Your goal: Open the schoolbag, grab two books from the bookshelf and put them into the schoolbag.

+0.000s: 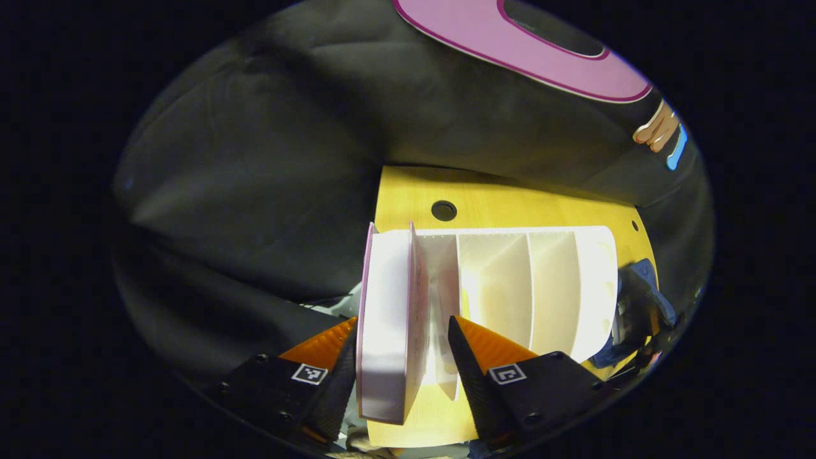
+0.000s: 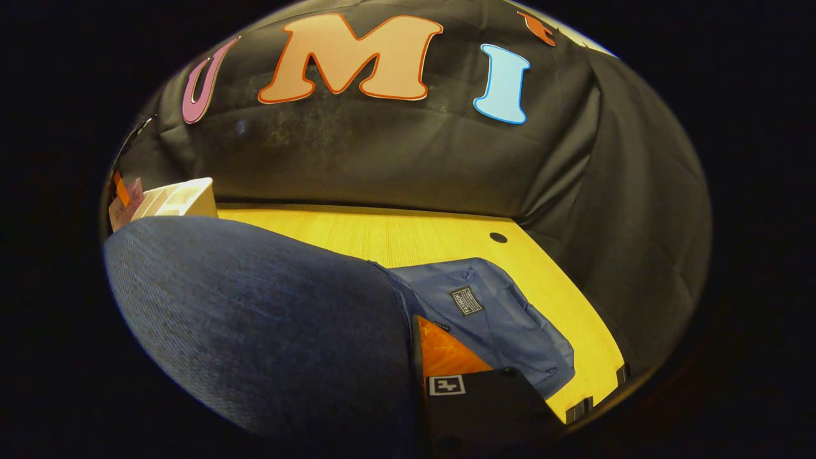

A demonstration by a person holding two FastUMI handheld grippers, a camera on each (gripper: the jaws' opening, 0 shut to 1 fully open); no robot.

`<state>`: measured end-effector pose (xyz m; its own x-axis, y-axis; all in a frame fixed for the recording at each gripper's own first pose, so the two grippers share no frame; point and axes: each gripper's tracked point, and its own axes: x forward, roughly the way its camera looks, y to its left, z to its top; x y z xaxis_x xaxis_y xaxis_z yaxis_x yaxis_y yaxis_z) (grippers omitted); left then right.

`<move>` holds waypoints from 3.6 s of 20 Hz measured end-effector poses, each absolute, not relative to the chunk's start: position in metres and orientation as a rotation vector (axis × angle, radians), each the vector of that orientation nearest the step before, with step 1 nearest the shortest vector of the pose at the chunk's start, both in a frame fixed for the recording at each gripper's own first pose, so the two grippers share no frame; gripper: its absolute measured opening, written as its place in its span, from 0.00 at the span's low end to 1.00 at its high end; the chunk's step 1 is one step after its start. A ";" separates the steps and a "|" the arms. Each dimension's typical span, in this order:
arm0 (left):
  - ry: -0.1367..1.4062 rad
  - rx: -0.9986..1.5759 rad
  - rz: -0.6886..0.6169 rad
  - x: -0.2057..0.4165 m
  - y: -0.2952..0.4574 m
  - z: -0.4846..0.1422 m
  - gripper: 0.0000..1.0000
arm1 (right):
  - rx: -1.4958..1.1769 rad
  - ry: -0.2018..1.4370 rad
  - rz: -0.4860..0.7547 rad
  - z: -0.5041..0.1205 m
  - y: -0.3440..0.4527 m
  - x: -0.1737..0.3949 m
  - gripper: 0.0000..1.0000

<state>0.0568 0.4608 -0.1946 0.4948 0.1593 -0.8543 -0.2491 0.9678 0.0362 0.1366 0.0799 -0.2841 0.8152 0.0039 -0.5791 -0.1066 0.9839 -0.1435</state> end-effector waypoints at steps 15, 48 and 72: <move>1.234 -0.116 0.290 0.062 0.458 -0.231 0.39 | -0.199 0.613 0.059 -0.287 0.082 0.134 0.10; 1.189 -0.122 0.325 -0.044 0.235 -0.053 0.38 | -0.171 0.629 0.225 -0.286 0.070 0.133 0.10; 0.773 -0.758 -0.076 0.069 -0.020 -0.228 0.38 | -0.004 0.645 0.246 -0.279 0.060 0.136 0.10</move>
<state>0.0689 -0.0203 -0.2276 0.7271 -0.3270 -0.6036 -0.2033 0.7372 -0.6443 0.1357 0.0598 -0.2792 0.7710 0.2257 -0.5955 -0.2282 0.9709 0.0727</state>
